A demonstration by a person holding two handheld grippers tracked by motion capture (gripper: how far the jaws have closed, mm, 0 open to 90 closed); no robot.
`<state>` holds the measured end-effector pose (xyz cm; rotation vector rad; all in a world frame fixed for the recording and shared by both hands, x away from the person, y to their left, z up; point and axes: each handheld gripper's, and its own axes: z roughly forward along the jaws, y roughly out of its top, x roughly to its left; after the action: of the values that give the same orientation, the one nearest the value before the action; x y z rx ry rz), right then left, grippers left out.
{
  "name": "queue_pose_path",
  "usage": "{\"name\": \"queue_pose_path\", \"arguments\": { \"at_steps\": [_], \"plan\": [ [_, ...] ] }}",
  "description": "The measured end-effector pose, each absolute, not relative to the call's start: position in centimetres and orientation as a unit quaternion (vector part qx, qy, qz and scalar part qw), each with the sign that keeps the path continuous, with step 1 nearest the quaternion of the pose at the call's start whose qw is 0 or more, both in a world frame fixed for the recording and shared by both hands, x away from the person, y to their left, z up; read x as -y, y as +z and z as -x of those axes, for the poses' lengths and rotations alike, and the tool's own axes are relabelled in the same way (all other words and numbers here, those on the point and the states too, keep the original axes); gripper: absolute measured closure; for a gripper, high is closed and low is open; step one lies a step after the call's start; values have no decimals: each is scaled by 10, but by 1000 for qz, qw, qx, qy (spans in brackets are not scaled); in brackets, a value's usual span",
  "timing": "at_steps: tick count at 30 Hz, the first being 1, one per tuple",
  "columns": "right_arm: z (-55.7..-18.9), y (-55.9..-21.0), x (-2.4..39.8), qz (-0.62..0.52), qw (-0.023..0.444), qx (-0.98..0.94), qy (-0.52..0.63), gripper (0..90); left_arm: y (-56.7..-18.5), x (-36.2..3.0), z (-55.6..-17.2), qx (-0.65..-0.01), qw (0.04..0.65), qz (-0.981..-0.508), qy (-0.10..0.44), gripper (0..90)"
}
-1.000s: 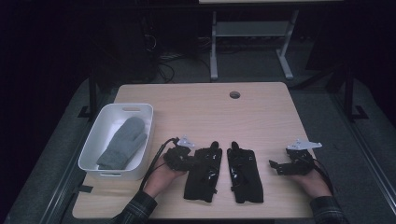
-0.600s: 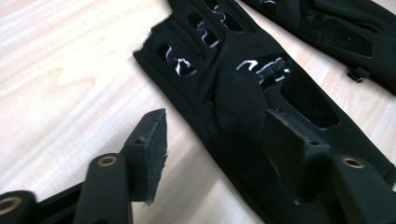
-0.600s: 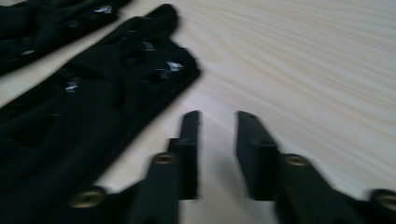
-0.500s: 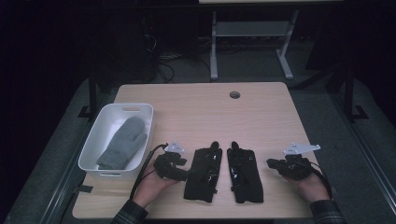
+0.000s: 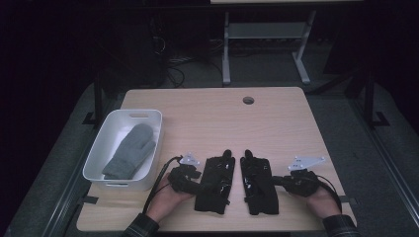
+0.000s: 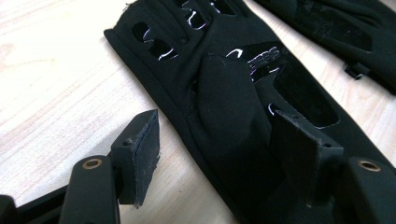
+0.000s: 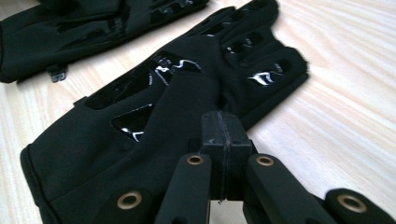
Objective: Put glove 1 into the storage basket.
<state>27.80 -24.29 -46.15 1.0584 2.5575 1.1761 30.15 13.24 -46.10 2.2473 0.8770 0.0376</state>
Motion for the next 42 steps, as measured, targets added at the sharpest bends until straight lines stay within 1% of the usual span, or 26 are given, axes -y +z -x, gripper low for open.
{"name": "queue_pose_path", "arguments": {
  "at_steps": [3,5,12,15,17,21,33,42],
  "plan": [
    [-279,-464,239,-345,61,-854,384,900,-461,-130,-300,-339,352,-872,28,349],
    [-278,-466,236,-346,52,-856,379,900,-461,-129,-299,-338,350,-873,31,393],
    [-278,-467,231,-339,47,-861,377,900,-461,-130,-302,-351,356,-866,28,623],
    [-278,-467,230,-337,46,-861,377,900,-462,-132,-305,-356,360,-862,13,778],
    [-278,-467,229,-337,45,-862,377,900,-462,-132,-307,-362,362,-859,10,820],
    [-278,-467,229,-330,45,-864,378,900,-459,-133,-310,-366,365,-856,19,832],
    [-279,-467,214,-318,42,-868,378,900,-455,-126,-312,-363,376,-852,7,835],
    [-282,-467,206,-311,42,-871,377,900,-446,-121,-320,-359,402,-842,-10,837]
  ]
}}
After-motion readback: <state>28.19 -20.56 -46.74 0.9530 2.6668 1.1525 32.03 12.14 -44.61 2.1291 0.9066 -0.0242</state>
